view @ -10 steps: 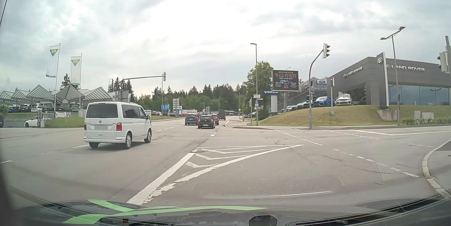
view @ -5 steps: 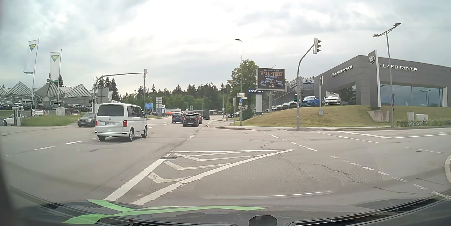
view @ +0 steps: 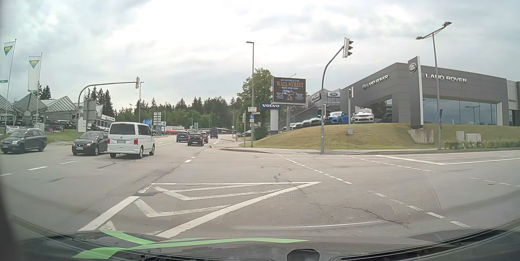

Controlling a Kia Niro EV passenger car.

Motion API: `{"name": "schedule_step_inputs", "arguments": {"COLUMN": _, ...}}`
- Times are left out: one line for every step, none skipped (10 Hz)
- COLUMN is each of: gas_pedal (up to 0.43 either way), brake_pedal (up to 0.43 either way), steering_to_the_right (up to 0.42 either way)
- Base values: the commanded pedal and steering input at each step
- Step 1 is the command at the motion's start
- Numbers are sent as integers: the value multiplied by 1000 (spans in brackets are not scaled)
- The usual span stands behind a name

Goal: Follow the waypoints while adhering to traffic rules and regulations

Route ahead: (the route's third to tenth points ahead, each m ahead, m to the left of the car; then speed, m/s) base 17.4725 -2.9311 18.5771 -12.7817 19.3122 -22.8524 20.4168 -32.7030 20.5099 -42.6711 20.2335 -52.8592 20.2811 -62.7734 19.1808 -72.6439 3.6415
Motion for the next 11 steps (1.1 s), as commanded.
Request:
{"name": "schedule_step_inputs", "arguments": {"gas_pedal": 59, "brake_pedal": 0, "steering_to_the_right": 203}}
{"name": "schedule_step_inputs", "arguments": {"gas_pedal": 59, "brake_pedal": 0, "steering_to_the_right": 217}}
{"name": "schedule_step_inputs", "arguments": {"gas_pedal": 59, "brake_pedal": 0, "steering_to_the_right": 232}}
{"name": "schedule_step_inputs", "arguments": {"gas_pedal": 59, "brake_pedal": 0, "steering_to_the_right": 252}}
{"name": "schedule_step_inputs", "arguments": {"gas_pedal": 59, "brake_pedal": 0, "steering_to_the_right": 272}}
{"name": "schedule_step_inputs", "arguments": {"gas_pedal": 59, "brake_pedal": 0, "steering_to_the_right": 284}}
{"name": "schedule_step_inputs", "arguments": {"gas_pedal": 59, "brake_pedal": 0, "steering_to_the_right": 299}}
{"name": "schedule_step_inputs", "arguments": {"gas_pedal": 59, "brake_pedal": 0, "steering_to_the_right": 313}}
{"name": "schedule_step_inputs", "arguments": {"gas_pedal": 67, "brake_pedal": 0, "steering_to_the_right": 331}}
{"name": "schedule_step_inputs", "arguments": {"gas_pedal": 67, "brake_pedal": 0, "steering_to_the_right": 341}}
{"name": "schedule_step_inputs", "arguments": {"gas_pedal": 67, "brake_pedal": 0, "steering_to_the_right": 345}}
